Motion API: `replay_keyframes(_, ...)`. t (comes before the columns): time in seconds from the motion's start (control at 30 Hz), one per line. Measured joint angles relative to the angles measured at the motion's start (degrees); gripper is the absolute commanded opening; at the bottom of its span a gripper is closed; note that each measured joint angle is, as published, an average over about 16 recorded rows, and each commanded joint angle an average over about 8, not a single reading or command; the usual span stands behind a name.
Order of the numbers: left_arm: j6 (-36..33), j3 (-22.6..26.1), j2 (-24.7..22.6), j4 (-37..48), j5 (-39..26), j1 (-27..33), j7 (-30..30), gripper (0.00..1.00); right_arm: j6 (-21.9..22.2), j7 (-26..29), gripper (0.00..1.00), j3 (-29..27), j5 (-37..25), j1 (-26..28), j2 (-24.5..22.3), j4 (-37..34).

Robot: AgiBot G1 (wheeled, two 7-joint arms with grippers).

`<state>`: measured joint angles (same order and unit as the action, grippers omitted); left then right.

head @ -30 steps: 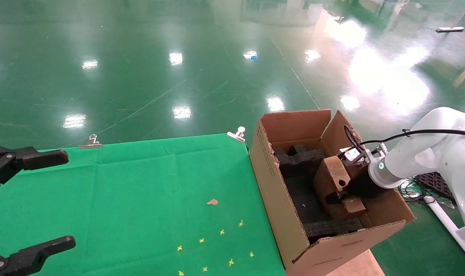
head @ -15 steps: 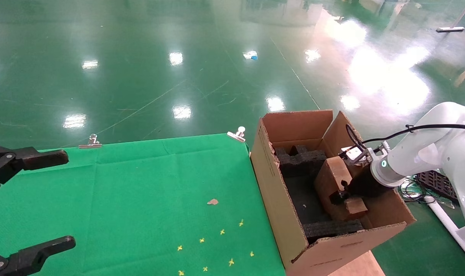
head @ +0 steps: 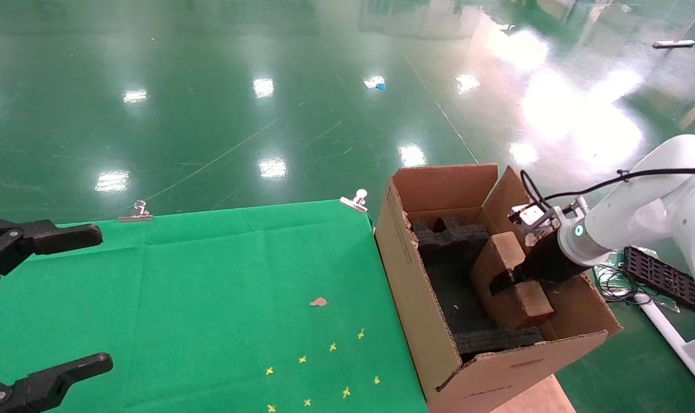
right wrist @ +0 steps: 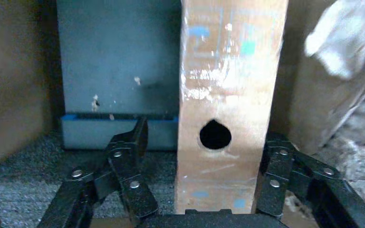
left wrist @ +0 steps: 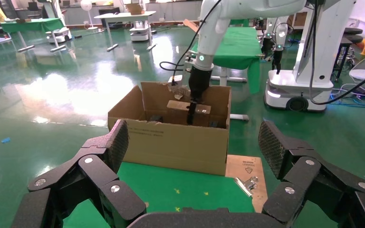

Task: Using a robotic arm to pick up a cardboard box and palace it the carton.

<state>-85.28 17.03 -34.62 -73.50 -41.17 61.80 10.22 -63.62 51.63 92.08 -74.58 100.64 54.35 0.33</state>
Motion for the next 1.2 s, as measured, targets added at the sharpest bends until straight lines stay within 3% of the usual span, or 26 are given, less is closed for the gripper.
replay_keyframes(0.47, 0.02, 0.04, 0.02, 0.00, 0.03, 0.01, -0.02, 1.00, -1.40, -3.25, 1.00, -1.41, 1.93, 9.22, -2.15, 1.04)
replay_keyframes(0.83, 0.04, 0.07, 0.03, 0.01, 0.06, 0.01, -0.04, 1.00, -2.23, -10.49, 1.00, -4.19, 5.55, 16.82, -5.46, 4.85)
replay_keyframes(1.2, 0.05, 0.10, 0.05, 0.05, 0.09, 0.02, -0.06, 1.00, -3.12, -16.91, 1.00, -10.66, 9.35, 14.25, -8.05, 12.73)
